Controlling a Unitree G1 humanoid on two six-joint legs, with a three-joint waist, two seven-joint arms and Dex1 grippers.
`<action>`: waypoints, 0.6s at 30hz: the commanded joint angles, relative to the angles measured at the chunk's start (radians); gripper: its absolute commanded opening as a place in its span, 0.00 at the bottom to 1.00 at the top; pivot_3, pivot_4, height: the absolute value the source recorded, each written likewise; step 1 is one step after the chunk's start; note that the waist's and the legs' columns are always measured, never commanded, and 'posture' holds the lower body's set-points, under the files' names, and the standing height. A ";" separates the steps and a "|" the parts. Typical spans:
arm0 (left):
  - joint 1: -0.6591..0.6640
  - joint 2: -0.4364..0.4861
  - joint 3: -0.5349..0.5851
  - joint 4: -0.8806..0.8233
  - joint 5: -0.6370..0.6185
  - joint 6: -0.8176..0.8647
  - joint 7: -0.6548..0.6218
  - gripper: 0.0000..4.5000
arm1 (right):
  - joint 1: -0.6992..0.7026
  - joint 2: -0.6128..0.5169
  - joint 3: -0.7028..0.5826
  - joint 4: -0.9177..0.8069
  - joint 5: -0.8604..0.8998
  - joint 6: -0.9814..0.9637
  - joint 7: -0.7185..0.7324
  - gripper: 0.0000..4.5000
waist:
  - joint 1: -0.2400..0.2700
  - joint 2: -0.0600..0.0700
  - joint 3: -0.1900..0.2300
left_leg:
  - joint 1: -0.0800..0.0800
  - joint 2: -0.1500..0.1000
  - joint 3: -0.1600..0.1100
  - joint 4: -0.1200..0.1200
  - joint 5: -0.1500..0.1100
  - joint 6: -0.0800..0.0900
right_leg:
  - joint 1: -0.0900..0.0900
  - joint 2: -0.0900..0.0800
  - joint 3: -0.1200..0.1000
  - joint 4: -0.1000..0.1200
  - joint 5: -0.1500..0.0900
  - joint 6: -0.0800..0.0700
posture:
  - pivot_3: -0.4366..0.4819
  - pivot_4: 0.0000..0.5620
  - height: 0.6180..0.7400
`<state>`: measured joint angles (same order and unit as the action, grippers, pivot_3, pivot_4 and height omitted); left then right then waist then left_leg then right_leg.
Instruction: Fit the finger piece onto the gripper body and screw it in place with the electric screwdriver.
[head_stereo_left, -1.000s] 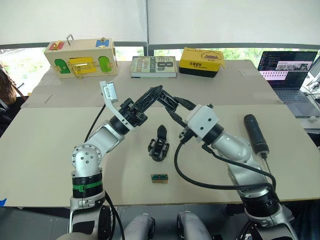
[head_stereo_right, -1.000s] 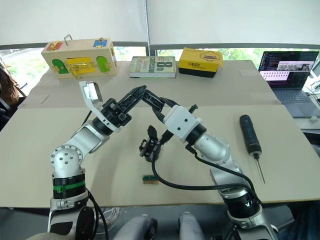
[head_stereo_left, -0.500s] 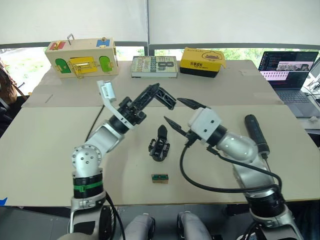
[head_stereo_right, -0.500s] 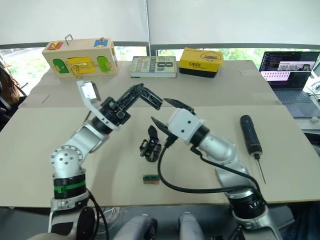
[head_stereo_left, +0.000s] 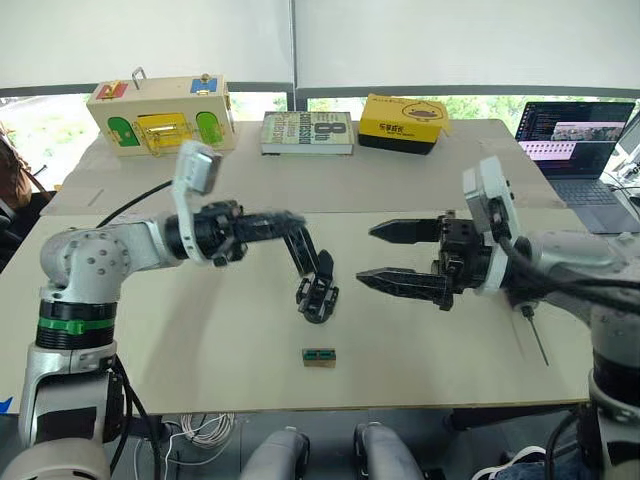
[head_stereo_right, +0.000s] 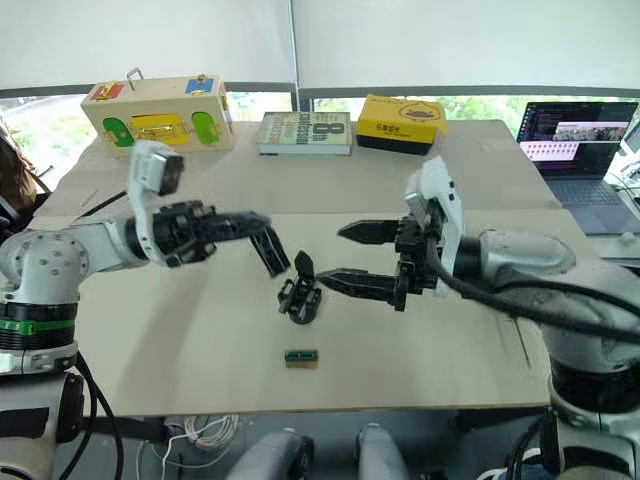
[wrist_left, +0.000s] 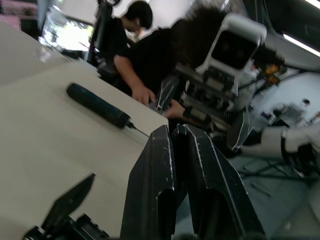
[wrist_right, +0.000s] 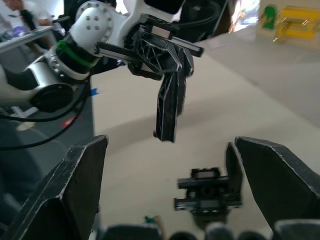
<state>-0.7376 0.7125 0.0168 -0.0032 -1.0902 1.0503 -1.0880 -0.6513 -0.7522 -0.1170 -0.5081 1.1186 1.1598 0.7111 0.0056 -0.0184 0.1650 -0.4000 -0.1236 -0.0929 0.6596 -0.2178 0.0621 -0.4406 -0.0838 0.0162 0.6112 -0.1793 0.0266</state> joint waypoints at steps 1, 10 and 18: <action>-0.033 -0.037 -0.052 -0.058 0.055 -0.032 -0.046 0.00 | -0.049 -0.007 0.094 -0.011 0.049 0.111 -0.035 0.99 | 0.003 0.000 0.000 | -0.001 0.000 0.000 0.000 0.000 0.000 | -0.001 -0.001 0.000 0.000 0.000 0.000 | 0.48 0.27 1.00; -0.008 -0.077 -0.112 -0.122 0.148 -0.066 -0.098 0.00 | -0.073 0.097 0.109 0.040 0.196 0.201 -0.194 0.99 | 0.005 0.000 0.000 | -0.009 -0.002 0.000 0.001 0.001 0.001 | -0.010 -0.003 0.001 0.001 0.001 0.000 | 0.48 0.27 1.00; 0.004 -0.106 -0.097 -0.144 0.136 -0.029 -0.083 0.00 | -0.073 0.125 0.119 0.075 0.270 0.211 -0.310 0.99 | 0.003 0.000 0.000 | -0.009 -0.002 0.000 0.001 0.001 0.000 | -0.010 -0.002 0.000 0.003 0.001 0.000 | 0.48 0.27 1.00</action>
<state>-0.7291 0.6064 -0.1039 -0.1154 -0.9330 1.0130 -1.1672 -0.7069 -0.6326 0.0236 -0.4323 1.3545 1.3681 0.4199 0.0090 -0.0184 0.1650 -0.4090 -0.1257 -0.0927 0.6608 -0.2165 0.0626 -0.4510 -0.0858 0.0166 0.6143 -0.1785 0.0267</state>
